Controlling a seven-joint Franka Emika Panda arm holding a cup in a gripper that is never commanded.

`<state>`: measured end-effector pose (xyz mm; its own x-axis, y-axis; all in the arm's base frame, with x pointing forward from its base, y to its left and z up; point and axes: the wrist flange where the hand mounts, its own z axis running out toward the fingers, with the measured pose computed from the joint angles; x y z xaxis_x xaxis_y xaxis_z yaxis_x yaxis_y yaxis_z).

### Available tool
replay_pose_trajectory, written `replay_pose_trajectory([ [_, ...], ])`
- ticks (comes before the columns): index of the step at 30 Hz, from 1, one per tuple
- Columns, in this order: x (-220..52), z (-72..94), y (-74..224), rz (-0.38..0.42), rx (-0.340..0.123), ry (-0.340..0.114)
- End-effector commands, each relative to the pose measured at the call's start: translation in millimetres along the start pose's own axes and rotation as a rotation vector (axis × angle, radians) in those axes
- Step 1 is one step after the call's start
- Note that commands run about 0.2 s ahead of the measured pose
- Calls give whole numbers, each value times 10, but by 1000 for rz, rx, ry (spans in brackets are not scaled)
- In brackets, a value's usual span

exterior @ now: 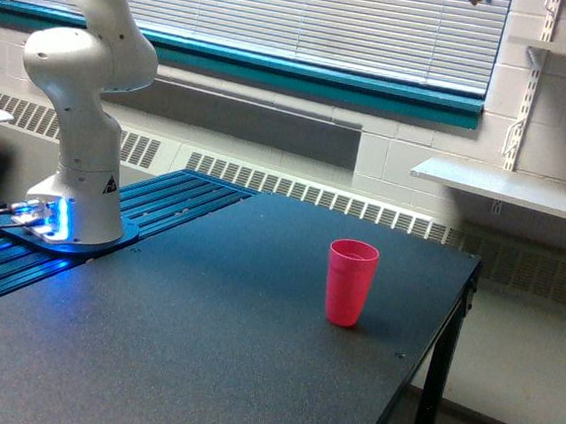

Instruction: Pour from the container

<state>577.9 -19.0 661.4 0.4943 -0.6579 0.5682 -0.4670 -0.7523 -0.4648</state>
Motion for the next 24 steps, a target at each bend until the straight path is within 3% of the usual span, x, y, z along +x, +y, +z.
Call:
replay_pose_trajectory([
  [1, 40, -251, -74, 5, 32, 43],
  [13, -31, -242, 27, -17, 41, 52],
  [24, -268, -97, 164, -82, 32, 13],
])
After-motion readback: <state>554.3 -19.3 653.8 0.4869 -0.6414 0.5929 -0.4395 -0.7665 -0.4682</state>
